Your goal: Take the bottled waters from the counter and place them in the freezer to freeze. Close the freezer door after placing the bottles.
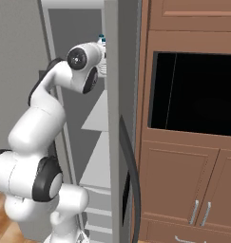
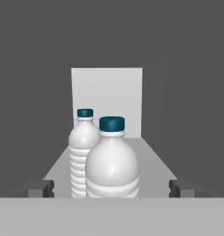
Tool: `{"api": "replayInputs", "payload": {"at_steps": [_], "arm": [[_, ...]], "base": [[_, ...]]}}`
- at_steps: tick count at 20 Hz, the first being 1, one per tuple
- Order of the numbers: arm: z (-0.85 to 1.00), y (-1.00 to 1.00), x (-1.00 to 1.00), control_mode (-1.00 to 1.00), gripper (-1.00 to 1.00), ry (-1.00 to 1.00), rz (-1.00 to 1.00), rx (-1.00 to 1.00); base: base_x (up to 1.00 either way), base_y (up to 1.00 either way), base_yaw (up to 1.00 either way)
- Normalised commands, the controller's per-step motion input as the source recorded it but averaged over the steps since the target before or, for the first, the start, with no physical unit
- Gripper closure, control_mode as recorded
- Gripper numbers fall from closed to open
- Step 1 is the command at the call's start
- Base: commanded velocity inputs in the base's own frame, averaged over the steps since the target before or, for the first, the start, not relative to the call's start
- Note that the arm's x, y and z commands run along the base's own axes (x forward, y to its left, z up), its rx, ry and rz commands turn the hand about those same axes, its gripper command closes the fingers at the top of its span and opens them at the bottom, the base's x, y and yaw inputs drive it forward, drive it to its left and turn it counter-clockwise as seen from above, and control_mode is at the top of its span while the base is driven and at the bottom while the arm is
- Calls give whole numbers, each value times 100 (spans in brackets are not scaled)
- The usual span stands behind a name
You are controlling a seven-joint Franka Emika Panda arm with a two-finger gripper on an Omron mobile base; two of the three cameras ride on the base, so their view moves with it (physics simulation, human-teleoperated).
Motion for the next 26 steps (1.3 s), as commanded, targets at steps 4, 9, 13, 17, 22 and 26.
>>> {"api": "replayInputs", "payload": {"at_steps": [4, 9, 13, 17, 22, 26], "arm": [[27, 0, -62, -100, -100, -3, 0, 0], [31, 2, -77, -100, -100, 0, -1, 0], [17, 14, -97, -100, -100, 5, -6, 0], [0, 16, -100, -100, -100, 0, -7, 1], [0, 26, -100, -100, -100, 1, -6, 0], [7, 9, -100, -100, -100, 7, -2, 0]], "base": [[0, 0, 0], [0, 0, 0], [0, 0, 0], [0, 0, 0], [0, 0, 0], [0, 0, 0]]}}
